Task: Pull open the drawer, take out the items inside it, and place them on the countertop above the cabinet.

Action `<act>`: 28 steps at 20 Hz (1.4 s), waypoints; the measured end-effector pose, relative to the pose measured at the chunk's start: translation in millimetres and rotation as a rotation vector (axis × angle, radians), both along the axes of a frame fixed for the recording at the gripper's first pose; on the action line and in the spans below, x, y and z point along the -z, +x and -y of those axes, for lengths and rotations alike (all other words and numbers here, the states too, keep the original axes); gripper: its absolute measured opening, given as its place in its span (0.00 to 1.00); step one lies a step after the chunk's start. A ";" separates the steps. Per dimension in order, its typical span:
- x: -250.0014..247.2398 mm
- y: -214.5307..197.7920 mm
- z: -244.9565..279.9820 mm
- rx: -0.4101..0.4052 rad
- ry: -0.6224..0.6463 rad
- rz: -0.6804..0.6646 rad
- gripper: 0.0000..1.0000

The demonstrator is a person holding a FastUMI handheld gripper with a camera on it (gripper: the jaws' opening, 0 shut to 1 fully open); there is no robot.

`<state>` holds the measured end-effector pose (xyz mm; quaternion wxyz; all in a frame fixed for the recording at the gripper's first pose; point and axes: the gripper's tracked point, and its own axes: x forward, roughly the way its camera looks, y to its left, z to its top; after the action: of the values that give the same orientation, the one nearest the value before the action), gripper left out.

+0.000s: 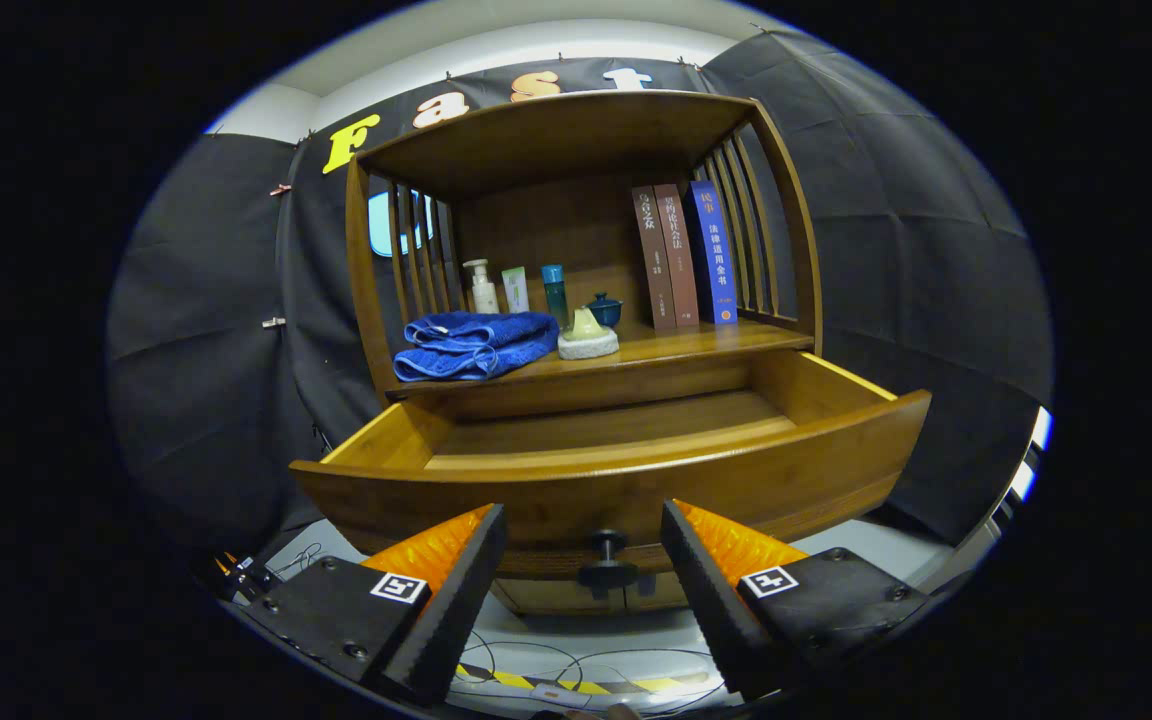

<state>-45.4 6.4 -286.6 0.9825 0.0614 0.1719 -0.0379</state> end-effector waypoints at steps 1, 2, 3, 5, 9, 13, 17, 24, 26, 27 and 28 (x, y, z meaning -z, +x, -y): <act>5.9 2.4 1.7 0.003 0.000 -0.001 0.98; 11.2 4.2 3.6 0.009 -0.004 -0.002 0.98; 16.8 6.5 5.0 0.014 -0.008 -0.001 0.99; 24.3 12.6 6.7 0.021 -0.007 0.003 0.99; 28.5 23.1 7.0 0.023 -0.014 0.000 0.98; 27.8 29.4 8.9 0.041 -0.029 0.022 0.97; 24.0 57.1 11.5 0.045 -0.027 0.038 0.97; 28.5 117.0 17.3 0.051 -0.023 0.059 0.97; 30.7 134.5 19.3 0.049 -0.026 0.066 0.97; 31.7 141.4 20.2 0.048 -0.029 0.070 0.97; 32.5 148.0 21.6 0.046 -0.031 0.072 0.97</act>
<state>102.6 -15.1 -319.1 0.9877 0.0513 0.1344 -0.0607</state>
